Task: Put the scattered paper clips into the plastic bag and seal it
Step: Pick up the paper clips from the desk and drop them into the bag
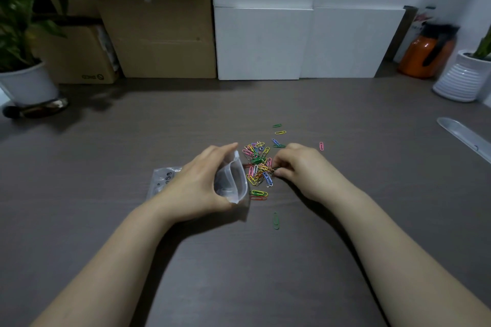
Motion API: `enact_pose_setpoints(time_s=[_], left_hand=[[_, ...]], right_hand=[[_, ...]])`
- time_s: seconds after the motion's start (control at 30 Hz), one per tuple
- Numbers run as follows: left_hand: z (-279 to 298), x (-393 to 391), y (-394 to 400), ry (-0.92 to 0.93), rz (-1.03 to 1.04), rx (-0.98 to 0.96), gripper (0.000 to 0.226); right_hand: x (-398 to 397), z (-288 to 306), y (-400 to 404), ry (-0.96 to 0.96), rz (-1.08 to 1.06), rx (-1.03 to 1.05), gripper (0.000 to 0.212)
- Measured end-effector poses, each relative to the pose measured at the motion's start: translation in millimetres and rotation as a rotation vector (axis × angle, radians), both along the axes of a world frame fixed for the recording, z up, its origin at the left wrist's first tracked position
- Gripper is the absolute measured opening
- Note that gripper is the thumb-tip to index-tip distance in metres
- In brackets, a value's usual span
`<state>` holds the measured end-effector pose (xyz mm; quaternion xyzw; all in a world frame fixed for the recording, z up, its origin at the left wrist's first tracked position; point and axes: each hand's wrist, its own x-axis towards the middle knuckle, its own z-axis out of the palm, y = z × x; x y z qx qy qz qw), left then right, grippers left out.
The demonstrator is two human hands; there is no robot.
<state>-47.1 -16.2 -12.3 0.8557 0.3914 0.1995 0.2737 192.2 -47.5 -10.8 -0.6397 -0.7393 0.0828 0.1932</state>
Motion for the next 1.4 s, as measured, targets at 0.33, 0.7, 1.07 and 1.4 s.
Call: enact_pose_setpoints(time_s=[0.33,0.7,1.07,1.4], left_hand=[[2,0,-1,-0.023,0.003,-0.025,0.099],[-1,1,0,-0.03,-0.025,-0.012,0.097],[-1,-1,1,-0.039,0.0,-0.01,0.097],[-1,-2,2,-0.027,0.008,0.0,0.096]], right_hand=[[-24,17,-14,0.863,-0.04,-0.03,0.014],[-78,20,-25,0.351,0.18,0.027,0.019],[-10,4,-18,-0.043,-0.124,-0.3,0.082],[-27,-1,-5,0.074,-0.132,-0.066,0.022]])
